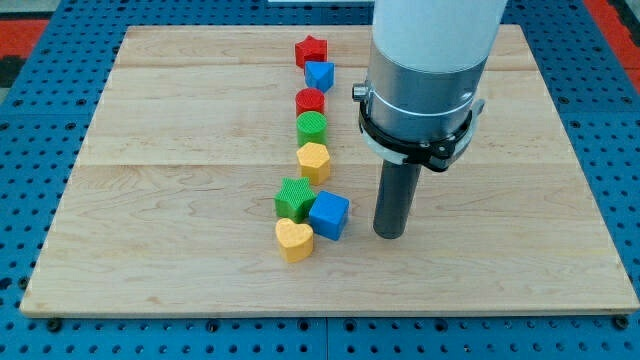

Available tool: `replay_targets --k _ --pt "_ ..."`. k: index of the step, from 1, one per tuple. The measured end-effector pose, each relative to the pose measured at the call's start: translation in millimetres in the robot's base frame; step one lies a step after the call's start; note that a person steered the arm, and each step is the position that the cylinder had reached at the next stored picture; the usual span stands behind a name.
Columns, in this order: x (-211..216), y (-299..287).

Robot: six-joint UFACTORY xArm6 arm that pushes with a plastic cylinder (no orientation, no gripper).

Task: Move your arm towards the top center

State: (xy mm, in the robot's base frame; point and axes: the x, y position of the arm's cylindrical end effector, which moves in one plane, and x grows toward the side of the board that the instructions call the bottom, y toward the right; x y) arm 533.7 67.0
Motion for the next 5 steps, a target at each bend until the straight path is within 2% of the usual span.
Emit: replay_targets --k 1,3,4,5 --pt "-5 1" --pt "-118 49" --pt "-179 52" --pt "-234 87"
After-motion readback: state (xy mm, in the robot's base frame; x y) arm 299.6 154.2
